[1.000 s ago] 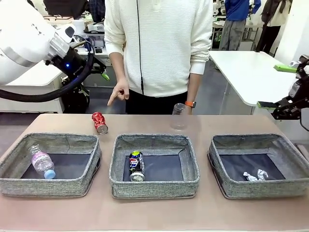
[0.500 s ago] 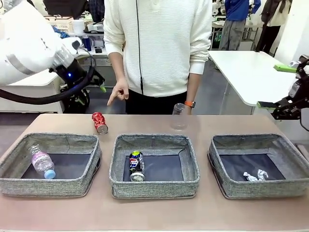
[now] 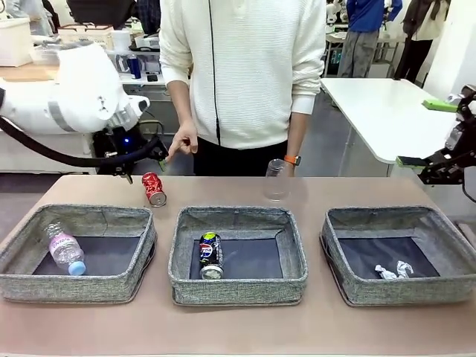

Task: Sort the waste into the appropriate baskets.
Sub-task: Pick up the waste item pointed out by the person.

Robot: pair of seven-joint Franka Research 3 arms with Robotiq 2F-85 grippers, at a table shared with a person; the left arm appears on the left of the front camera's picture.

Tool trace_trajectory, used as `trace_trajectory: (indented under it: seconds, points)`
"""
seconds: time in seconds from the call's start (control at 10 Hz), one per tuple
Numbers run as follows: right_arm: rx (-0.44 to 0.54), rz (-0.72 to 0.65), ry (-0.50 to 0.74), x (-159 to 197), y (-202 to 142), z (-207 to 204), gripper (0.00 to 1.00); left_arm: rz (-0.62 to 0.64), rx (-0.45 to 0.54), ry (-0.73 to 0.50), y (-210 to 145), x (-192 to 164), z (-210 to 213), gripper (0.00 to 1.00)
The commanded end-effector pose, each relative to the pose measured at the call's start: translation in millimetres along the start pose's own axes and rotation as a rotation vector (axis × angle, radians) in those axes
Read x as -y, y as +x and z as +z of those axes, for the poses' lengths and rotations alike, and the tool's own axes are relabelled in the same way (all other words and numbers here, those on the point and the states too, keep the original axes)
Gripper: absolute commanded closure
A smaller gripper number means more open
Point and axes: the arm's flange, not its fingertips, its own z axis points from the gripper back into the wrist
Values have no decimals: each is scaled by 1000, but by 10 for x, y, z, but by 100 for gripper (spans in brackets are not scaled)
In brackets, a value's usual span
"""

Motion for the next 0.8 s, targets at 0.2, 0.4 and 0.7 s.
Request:
trace_trajectory:
  seconds: [0.2, 0.4, 0.7]
  points:
    - [-6, 9, 6, -23, -5, 13, 0, -83, 52, 154, 221, 210, -401, 0]
    - [-6, 9, 6, -23, -5, 13, 0, -98, 81, 132, 242, 198, -666, 0]
    - [-6, 9, 6, -23, -5, 13, 0, -90, 95, 170, 352, 107, -919, 0]
